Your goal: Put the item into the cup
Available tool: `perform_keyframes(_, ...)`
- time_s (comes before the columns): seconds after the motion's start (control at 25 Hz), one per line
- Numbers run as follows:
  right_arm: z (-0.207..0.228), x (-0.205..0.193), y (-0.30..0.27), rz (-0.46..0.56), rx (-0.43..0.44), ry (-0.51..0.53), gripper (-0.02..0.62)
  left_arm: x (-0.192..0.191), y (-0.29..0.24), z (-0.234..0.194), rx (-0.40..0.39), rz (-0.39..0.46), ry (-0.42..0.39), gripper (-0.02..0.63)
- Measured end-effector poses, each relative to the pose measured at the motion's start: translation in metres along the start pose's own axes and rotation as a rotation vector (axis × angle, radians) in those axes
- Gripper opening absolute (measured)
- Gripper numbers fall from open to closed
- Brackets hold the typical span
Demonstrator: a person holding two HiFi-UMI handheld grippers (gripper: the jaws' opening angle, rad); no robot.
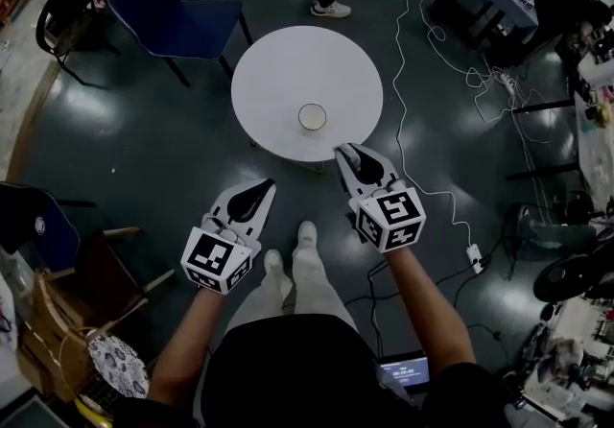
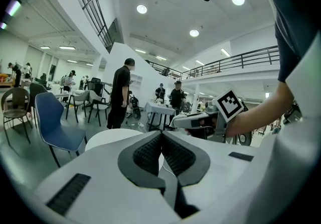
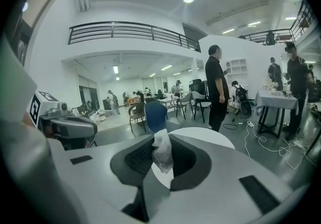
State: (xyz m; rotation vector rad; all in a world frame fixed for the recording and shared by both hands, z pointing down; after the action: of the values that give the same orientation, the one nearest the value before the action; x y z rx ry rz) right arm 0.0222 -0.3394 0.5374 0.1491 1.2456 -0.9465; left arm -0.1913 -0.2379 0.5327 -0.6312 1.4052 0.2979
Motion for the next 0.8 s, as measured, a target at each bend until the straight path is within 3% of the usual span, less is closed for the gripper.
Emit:
perform_keyframes(0.32,0.037,-0.014,-0.058,-0.072,0.018,0.030,0.075,-0.025,-0.030,-0.013,0.046,-0.045,0.030,0.015)
perform_keyframes(0.8,0.083,-0.027,-0.133,-0.183,-0.011,0.080,0.075,-0.044,-0.055,-0.020,0.037,-0.094,0.080,0.015)
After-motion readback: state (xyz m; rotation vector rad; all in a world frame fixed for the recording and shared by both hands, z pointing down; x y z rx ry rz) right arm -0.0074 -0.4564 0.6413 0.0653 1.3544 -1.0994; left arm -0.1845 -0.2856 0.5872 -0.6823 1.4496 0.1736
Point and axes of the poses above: the fingertips, and each gripper's own axes: y backward along the fingers, z to its right, x out of its top, the point moved 9 cm from there along y, backward along the fingers, and after that the axes turned 15 degrees about -y, right-handed, at the moved point
